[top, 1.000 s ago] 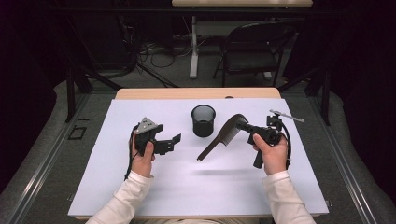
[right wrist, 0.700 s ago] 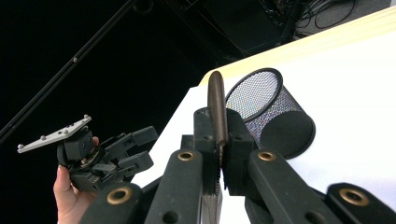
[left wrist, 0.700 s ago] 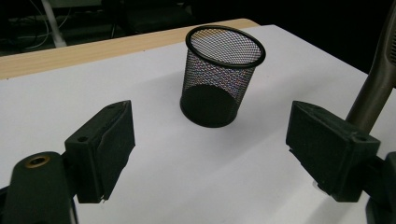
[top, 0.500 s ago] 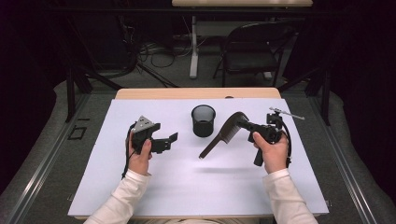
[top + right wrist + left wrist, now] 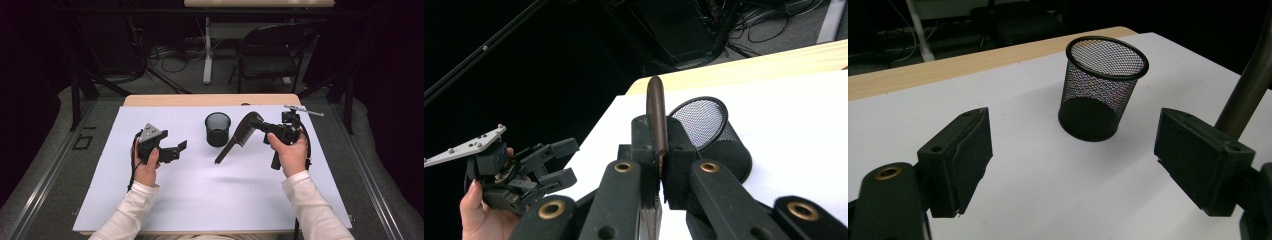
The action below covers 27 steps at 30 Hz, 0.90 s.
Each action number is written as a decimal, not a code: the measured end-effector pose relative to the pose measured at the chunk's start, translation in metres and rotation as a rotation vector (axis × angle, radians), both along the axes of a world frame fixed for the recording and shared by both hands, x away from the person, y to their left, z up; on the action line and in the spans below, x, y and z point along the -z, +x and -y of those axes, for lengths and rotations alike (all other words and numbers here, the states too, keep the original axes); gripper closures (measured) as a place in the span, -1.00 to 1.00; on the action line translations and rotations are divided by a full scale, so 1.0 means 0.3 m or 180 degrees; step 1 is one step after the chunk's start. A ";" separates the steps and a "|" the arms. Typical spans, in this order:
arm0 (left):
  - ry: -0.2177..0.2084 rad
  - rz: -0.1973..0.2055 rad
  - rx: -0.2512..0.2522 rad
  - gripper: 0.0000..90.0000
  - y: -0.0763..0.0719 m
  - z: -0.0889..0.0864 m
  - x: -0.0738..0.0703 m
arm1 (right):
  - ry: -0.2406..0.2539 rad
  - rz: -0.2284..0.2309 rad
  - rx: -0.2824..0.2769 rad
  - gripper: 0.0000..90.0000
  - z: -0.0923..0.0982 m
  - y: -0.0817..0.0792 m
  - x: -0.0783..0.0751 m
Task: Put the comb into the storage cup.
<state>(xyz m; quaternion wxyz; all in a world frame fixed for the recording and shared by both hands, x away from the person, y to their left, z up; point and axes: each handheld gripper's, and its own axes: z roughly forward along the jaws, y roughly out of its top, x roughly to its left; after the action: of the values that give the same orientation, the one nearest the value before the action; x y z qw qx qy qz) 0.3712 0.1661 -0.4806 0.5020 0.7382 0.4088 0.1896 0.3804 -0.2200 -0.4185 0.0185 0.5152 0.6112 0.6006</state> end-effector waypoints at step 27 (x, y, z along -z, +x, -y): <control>-0.0011 0.0010 0.0013 -0.65 0.005 -0.006 0.006 | -0.0051 0.0052 0.0022 0.93 -0.018 0.053 -0.081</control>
<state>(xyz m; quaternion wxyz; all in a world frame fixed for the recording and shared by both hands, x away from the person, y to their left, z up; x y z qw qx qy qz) 0.3728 0.1681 -0.4824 0.5044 0.7378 0.4069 0.1890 0.3963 -0.2145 -0.3943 0.0297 0.5122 0.6141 0.5998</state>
